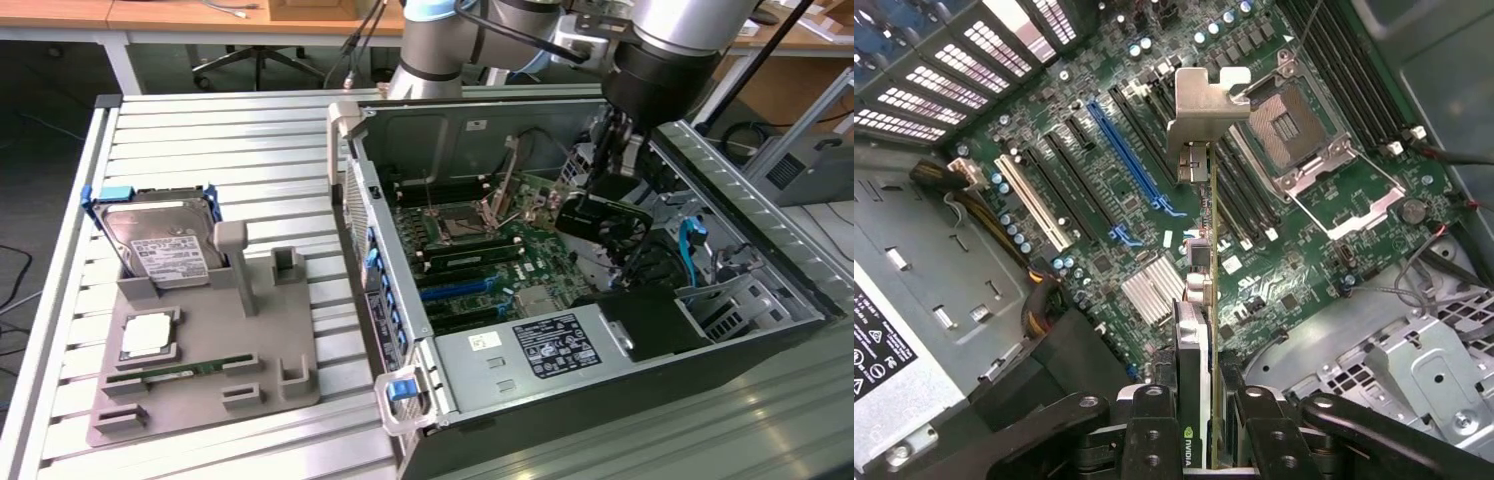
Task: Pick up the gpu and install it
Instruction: 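Insert the gpu into the slot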
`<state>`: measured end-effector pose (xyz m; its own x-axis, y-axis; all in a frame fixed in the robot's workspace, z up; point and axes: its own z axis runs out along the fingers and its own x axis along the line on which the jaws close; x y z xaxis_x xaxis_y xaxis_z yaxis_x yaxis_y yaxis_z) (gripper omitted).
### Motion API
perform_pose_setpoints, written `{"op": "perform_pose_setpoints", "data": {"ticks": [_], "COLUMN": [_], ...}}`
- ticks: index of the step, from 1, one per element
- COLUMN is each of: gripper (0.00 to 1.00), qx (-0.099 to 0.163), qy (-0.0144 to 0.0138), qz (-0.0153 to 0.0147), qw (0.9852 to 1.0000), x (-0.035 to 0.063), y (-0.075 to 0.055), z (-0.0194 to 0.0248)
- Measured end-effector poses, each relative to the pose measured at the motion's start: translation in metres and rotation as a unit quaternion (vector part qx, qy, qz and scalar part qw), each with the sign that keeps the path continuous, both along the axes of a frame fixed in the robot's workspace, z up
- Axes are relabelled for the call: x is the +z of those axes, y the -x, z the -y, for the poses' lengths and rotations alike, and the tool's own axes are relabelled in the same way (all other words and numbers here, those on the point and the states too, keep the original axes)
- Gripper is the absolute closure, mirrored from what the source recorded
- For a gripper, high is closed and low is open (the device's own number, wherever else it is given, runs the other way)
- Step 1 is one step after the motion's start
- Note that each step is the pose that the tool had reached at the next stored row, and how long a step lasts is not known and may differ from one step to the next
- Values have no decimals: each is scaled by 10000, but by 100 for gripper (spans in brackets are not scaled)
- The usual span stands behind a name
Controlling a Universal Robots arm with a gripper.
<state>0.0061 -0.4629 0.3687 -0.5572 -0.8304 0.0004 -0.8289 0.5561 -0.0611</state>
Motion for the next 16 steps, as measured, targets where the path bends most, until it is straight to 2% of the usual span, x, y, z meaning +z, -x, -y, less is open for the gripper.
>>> {"op": "perform_pose_setpoints", "data": {"ticks": [16], "gripper": [73], "qx": [293], "qy": [27], "qz": [0], "qw": [9996], "x": [-13], "y": [-1], "z": [0]}}
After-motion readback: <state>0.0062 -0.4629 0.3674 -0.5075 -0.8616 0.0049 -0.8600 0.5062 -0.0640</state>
